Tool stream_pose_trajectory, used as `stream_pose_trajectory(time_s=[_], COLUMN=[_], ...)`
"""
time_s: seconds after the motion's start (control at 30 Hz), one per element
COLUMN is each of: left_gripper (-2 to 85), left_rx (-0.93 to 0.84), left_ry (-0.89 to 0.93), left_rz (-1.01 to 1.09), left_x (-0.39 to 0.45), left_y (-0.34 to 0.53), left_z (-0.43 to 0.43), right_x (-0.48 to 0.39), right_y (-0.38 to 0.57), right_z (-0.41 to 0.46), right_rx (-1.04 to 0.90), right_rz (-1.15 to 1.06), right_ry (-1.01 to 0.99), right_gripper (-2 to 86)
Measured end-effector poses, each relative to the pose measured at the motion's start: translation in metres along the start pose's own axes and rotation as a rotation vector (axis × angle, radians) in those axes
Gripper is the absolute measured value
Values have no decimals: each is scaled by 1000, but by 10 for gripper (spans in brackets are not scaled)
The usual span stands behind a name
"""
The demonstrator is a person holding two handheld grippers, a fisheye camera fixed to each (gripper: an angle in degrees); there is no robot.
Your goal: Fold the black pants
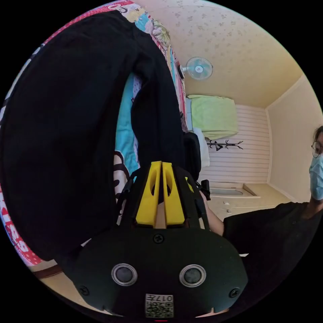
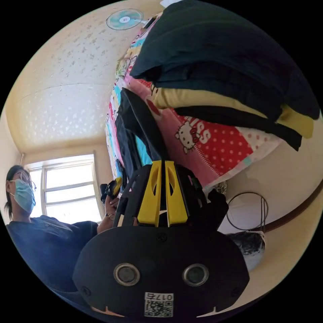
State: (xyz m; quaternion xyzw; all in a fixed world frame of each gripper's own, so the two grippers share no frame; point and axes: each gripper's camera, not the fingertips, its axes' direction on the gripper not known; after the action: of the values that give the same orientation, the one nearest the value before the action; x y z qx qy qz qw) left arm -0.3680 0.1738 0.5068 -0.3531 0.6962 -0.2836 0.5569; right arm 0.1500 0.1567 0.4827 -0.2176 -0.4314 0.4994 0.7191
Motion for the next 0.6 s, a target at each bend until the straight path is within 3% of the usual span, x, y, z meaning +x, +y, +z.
stream_pose_trajectory(time_s=[0.33, 0.43, 0.6], left_gripper=[112, 88, 33], left_rx=[-113, -85, -219], left_ry=[-128, -199, 14], left_rz=[-189, -252, -295], left_x=[-37, -40, -57], left_y=[29, 36, 46], left_z=[136, 139, 153], right_x=[36, 41, 44], right_y=[-10, -8, -2], right_z=[6, 3, 23], right_rx=[-132, -179, -390], right_rz=[-112, -129, -162], right_ry=[96, 175, 294], right_gripper=[37, 63, 115])
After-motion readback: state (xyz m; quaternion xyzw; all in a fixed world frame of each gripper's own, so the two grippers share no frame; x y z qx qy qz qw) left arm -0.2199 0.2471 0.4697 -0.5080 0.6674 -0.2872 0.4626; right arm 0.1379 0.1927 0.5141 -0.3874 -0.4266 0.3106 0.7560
